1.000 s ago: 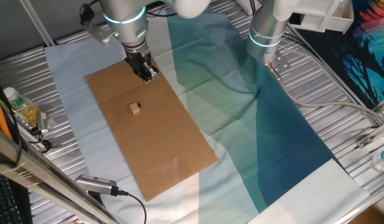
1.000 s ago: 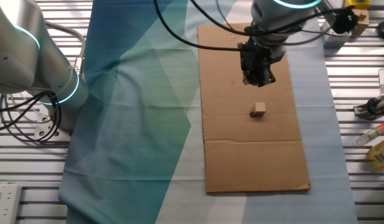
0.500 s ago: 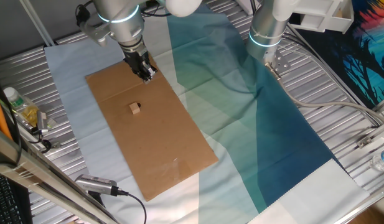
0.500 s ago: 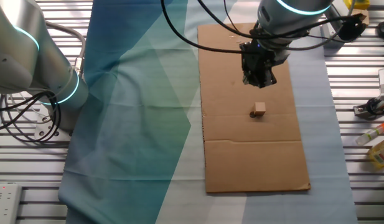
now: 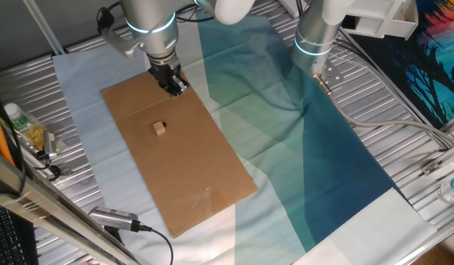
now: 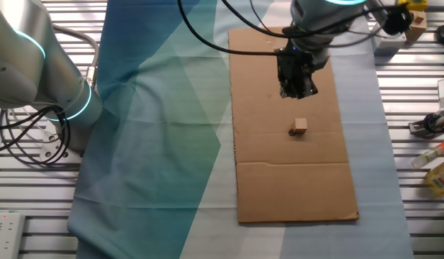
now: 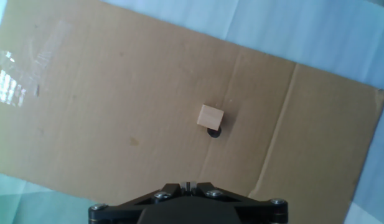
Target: Hold a small block with the gripper and sweep it from left to right on the table
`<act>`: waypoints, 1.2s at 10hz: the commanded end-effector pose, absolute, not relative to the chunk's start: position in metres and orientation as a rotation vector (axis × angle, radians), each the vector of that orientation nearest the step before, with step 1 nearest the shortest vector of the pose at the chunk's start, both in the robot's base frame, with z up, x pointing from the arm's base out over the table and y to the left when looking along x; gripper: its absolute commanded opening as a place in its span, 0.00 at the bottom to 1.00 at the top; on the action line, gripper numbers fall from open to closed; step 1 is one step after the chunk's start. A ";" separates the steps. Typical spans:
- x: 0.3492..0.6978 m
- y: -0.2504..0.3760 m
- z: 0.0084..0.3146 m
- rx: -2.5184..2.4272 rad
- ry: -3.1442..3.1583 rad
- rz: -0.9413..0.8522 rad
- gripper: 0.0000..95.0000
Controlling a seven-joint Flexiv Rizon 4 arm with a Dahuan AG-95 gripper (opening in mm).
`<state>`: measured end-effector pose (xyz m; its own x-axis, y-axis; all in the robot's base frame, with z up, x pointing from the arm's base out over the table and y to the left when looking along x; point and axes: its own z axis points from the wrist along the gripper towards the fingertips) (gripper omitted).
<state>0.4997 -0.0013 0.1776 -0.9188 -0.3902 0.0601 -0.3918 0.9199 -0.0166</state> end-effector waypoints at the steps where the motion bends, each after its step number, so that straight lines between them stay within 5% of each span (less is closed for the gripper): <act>1: 0.501 -0.001 0.178 0.606 -3.016 0.007 0.00; 12: 0.497 -0.007 0.183 0.610 -3.015 -0.009 0.00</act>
